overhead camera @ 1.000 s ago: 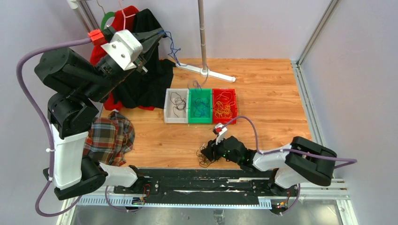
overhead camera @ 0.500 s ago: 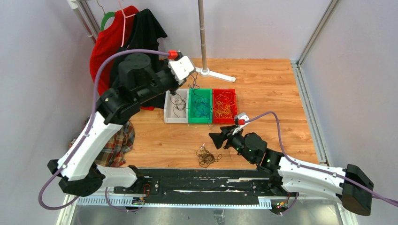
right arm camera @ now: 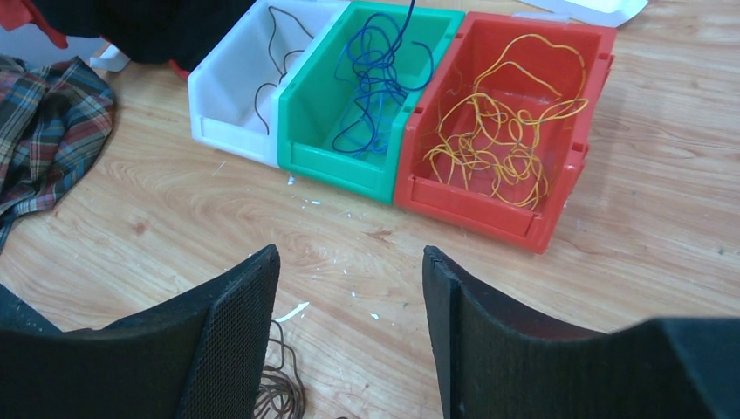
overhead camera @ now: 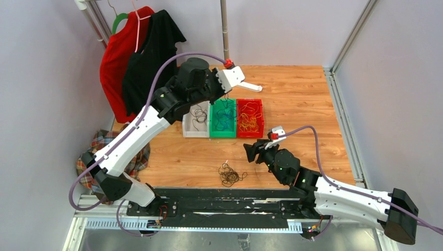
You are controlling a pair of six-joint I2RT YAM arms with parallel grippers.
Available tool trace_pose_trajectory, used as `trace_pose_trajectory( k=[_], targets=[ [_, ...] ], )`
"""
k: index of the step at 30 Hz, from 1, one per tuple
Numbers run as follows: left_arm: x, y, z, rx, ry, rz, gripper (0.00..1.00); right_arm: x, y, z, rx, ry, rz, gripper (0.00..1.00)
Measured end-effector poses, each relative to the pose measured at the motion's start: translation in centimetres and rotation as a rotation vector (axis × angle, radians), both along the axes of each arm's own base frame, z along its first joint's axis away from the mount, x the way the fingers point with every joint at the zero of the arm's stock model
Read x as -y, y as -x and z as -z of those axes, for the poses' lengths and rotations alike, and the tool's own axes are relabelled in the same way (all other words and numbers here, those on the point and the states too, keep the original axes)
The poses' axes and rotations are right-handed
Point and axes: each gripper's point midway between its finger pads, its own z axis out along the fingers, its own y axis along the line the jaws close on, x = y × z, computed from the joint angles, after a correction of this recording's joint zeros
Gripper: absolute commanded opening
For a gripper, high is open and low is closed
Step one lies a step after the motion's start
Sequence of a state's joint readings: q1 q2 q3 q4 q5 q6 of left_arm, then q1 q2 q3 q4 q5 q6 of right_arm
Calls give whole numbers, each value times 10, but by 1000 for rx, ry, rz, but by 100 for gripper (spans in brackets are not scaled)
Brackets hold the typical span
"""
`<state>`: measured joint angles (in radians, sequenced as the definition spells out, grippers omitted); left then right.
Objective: Untangle the cables
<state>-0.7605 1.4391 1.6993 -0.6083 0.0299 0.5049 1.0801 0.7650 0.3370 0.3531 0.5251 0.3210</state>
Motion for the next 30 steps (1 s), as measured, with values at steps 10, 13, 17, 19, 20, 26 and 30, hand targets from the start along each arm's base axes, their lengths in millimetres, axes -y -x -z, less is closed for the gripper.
trace_pose_trajectory(
  k=[10,13,17,19,20,26,30],
  targets=[
    [-4,-40,46,12,-160,-68,1,21,1,1,12,-6,55,59],
    [-13,-53,56,18,-204,-104,0,24,2,5,8,1,61,58],
    [-19,-61,76,-1,-249,-125,0,26,1,8,1,10,66,57],
    [-18,-61,92,-24,-270,-121,0,26,1,9,-1,15,68,57],
    [-17,-62,100,-38,-281,-120,0,26,1,10,-2,17,68,57],
    [-5,-71,156,-133,-342,-105,0,26,1,14,-10,33,70,56],
    [1,-80,196,-177,-386,-103,0,29,-1,15,-12,38,78,55]
  ],
)
